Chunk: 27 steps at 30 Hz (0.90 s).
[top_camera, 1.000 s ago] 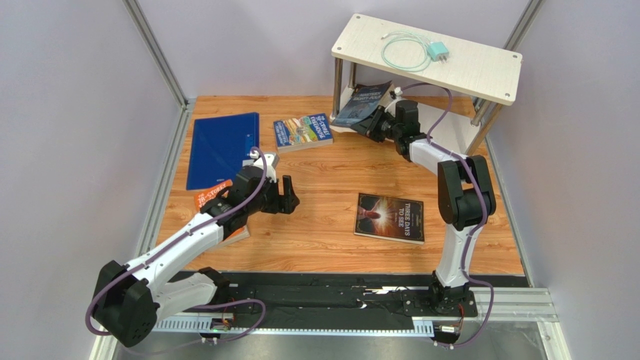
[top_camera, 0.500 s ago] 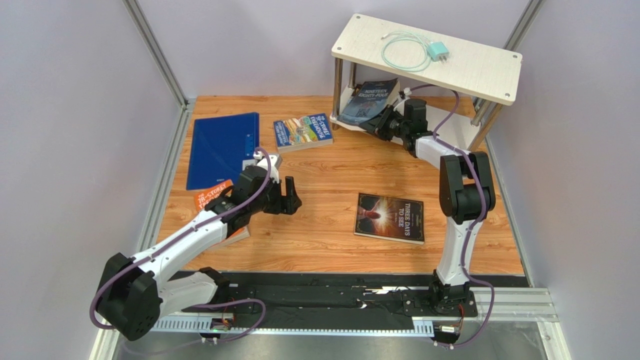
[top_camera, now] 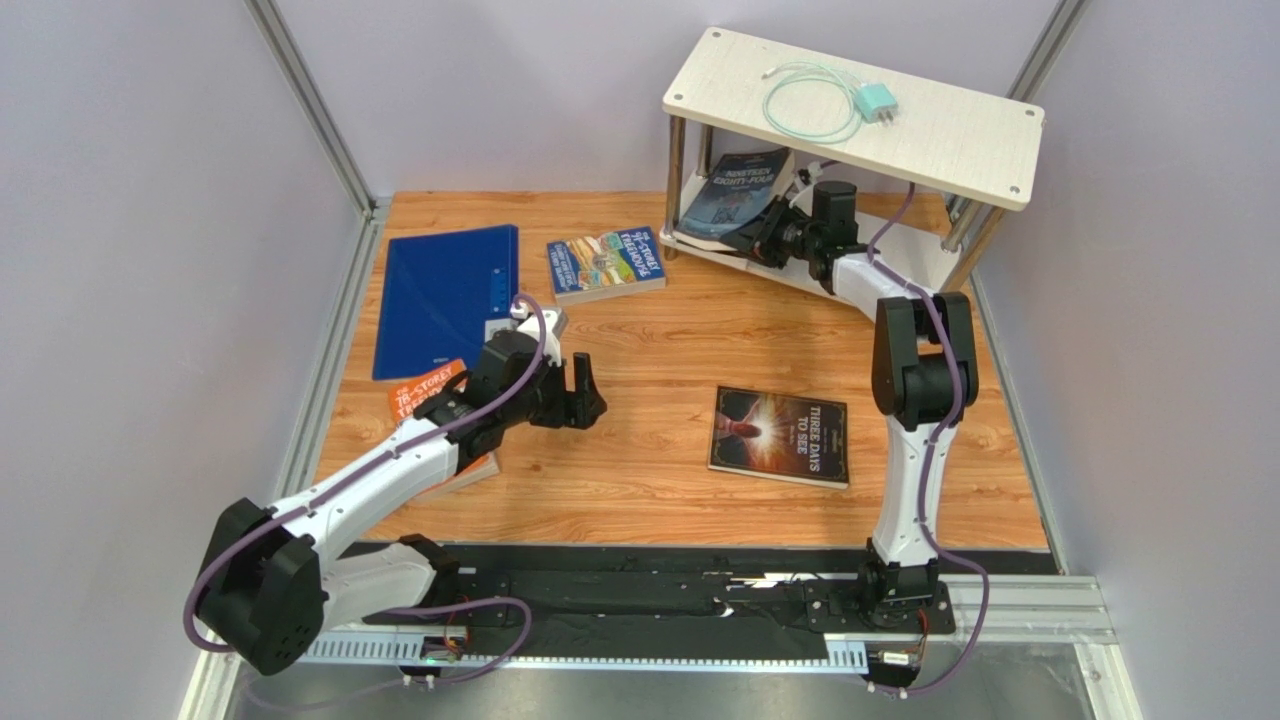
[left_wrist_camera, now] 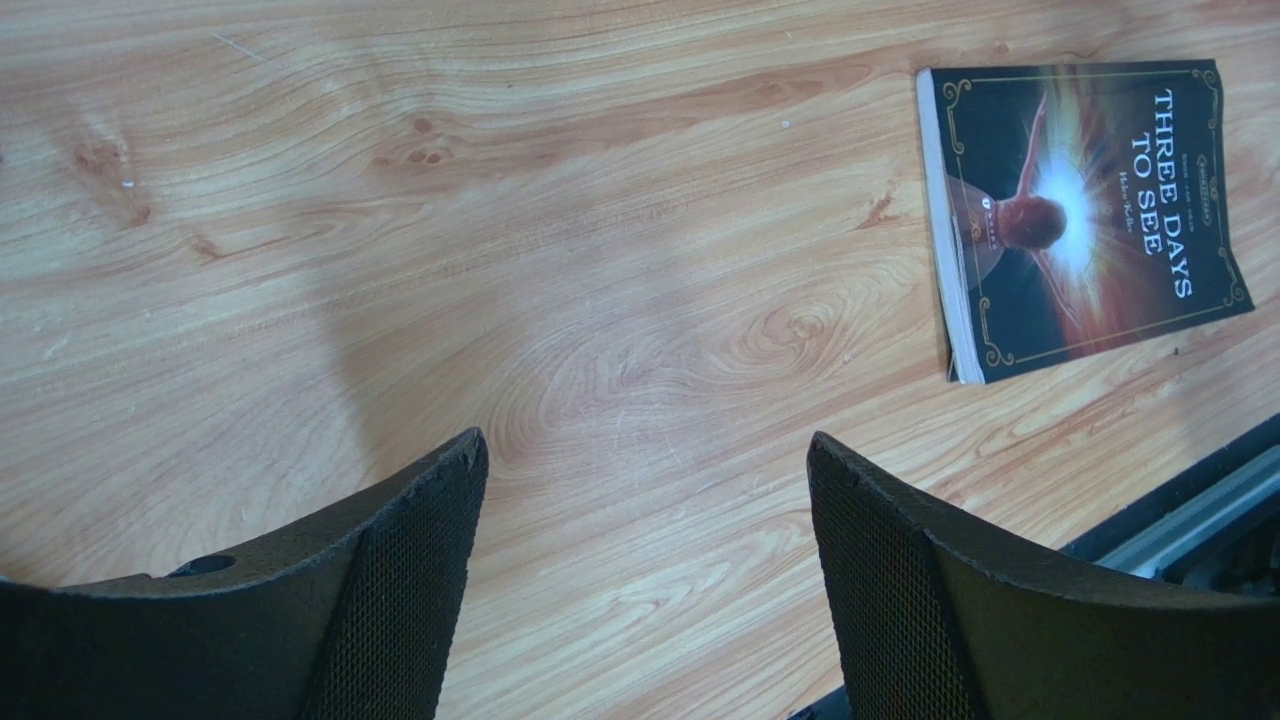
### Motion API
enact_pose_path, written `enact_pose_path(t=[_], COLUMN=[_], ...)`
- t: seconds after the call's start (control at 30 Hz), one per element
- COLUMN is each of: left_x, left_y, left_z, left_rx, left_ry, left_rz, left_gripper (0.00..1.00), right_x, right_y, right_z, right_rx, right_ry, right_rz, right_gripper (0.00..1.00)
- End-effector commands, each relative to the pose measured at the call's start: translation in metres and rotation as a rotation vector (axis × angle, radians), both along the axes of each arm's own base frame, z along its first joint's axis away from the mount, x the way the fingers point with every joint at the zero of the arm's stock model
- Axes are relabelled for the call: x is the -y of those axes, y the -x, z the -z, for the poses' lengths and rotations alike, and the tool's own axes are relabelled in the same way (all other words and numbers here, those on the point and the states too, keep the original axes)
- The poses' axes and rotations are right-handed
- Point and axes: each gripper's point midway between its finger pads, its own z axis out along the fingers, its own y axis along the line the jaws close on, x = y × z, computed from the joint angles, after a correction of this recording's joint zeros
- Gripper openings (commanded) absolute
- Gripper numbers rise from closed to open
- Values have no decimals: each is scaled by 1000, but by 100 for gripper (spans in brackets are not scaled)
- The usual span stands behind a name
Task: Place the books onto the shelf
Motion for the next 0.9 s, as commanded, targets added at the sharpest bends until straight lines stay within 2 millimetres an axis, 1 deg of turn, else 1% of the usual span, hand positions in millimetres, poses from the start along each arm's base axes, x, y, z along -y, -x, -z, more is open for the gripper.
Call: enact_pose_path(t=[0.0,0.03,0.07,0.1,0.13,0.17,0.2,0.23,0.27,0.33,0.37,0.4,0.43,0.47,0.5,0.53,0.57,0.6,0.63,0.67,0.7,0.73,0.77,0.8,0.83,0.87], left_x=[5,6,6,6,7,7,7,7,7,7,7,7,6,7,7,7,9,10,16,20,26,37,44,52,69,77], left_y=[-5,-5,-6,-5,-5,-5,-4,-4,-3,-2,-1,-1,-1,-1,-1,-3,-4,-5,-9,-12,-16,-25,-30,-36,-46,-52], left_z=[-4,-4,-4,-4,-4,-3,-4,-3,-3,-2,-1,-2,-1,-1,-2,-4,-4,-1,-7,-7,2,-7,-7,11,-2,1], left_rx=[16,14,14,11,12,8,10,9,9,7,5,6,5,6,7,10,14,6,16,17,-8,9,10,-35,-18,-25], left_ry=[23,25,28,29,33,33,36,41,41,45,49,49,48,48,47,47,42,35,45,42,27,37,28,-2,16,8], left_rz=[2,6,4,7,8,9,9,10,10,8,9,5,2,3,6,8,16,21,37,49,62,83,103,118,153,176], left_gripper=[82,82,82,82,82,82,82,82,82,82,82,82,83,83,85,86,86,87,87,87,86,83,81,71,63,40], right_x=[-3,-2,-1,-1,1,2,2,4,7,9,10,11,14,16,20,25,26,29,30,32,35,39,43,44,49,53], right_y=[-7,-4,-2,0,6,8,10,12,18,22,29,34,38,44,58,63,73,88,98,107,117,139,149,162,183,195], right_z=[-5,-1,0,-4,3,2,-7,-6,2,-7,-1,0,-9,-10,6,6,-2,10,13,-2,-2,19,15,-1,12,15], right_rx=[40,27,27,43,27,30,52,53,29,47,25,14,19,16,-39,-46,-41,-83,-100,-76,-87,-135,-130,-91,-135,-157], right_ry=[22,23,26,25,25,23,18,23,25,20,19,16,19,24,50,70,74,81,92,97,108,128,135,130,142,151], right_rz=[-29,-29,-25,-22,-16,-12,-9,1,9,21,21,22,37,43,50,70,72,77,82,89,104,119,134,145,153,171], right_gripper=[32,38,51,56,62,79,89,96,100,100,100,100,100,100,100,100,100,100,100,100,100,100,100,100,100,100])
